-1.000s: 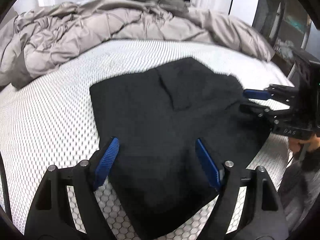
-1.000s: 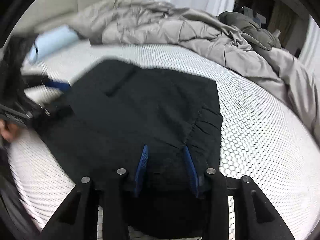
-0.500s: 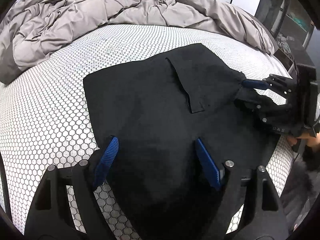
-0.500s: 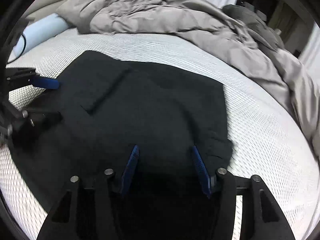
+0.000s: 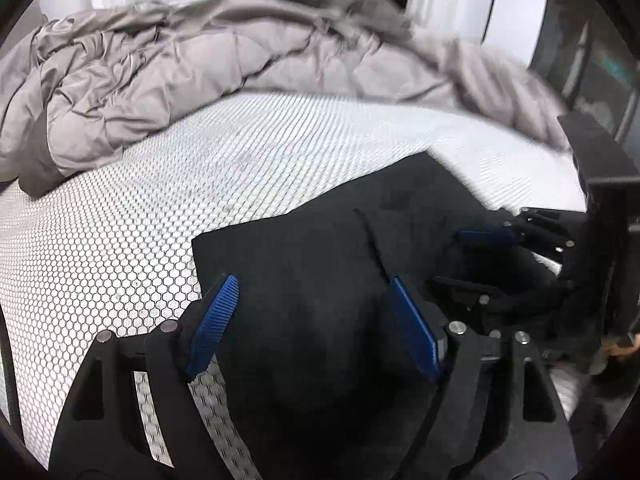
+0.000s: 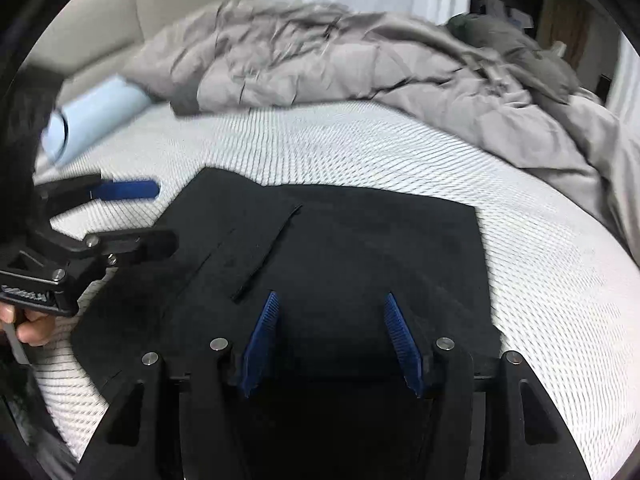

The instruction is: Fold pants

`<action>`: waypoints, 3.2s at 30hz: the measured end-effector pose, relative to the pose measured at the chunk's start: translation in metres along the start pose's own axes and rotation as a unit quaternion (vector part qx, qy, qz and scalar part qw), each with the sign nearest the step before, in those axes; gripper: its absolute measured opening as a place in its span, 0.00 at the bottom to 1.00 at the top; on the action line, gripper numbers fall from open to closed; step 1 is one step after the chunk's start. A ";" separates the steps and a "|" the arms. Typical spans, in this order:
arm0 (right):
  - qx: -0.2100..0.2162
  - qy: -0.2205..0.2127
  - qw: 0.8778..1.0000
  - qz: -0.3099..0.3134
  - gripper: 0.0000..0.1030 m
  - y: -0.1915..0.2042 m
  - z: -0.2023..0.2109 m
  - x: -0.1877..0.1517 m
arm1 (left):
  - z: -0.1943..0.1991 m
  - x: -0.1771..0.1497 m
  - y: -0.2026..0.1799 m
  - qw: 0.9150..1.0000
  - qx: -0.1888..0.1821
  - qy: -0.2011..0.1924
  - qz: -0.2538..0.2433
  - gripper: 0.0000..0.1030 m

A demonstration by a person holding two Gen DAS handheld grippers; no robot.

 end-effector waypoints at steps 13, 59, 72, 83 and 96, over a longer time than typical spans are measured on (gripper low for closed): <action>-0.018 0.009 0.998 -0.054 0.53 -0.067 0.008 -0.027 | 0.017 0.014 0.005 0.998 -0.030 -0.031 0.041 0.65; 0.039 0.014 0.999 0.036 0.50 0.032 -0.012 -0.036 | 0.005 -0.064 -0.060 0.995 -0.064 0.028 -0.071 0.51; 0.065 -0.039 0.997 0.003 0.52 0.012 0.044 -0.048 | 0.020 -0.079 -0.051 0.997 -0.023 0.020 -0.075 0.52; -0.097 -0.004 0.992 0.081 0.55 -0.022 0.035 -0.085 | 0.021 -0.077 -0.050 0.996 -0.019 0.020 -0.085 0.53; 0.090 -0.009 0.985 -0.148 0.52 -0.090 0.063 -0.075 | 0.014 -0.094 -0.090 0.990 -0.047 0.032 -0.126 0.58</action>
Point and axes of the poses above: each gripper's, at about its wrist camera, not at the fingertips, and z roughly against the way its jaws point, y to its left, x to its top, the point moved 10 cm from there along -z, roughly the way its jaws point, and after that the axes turned 12 degrees about -x, right-handed, at the moved point
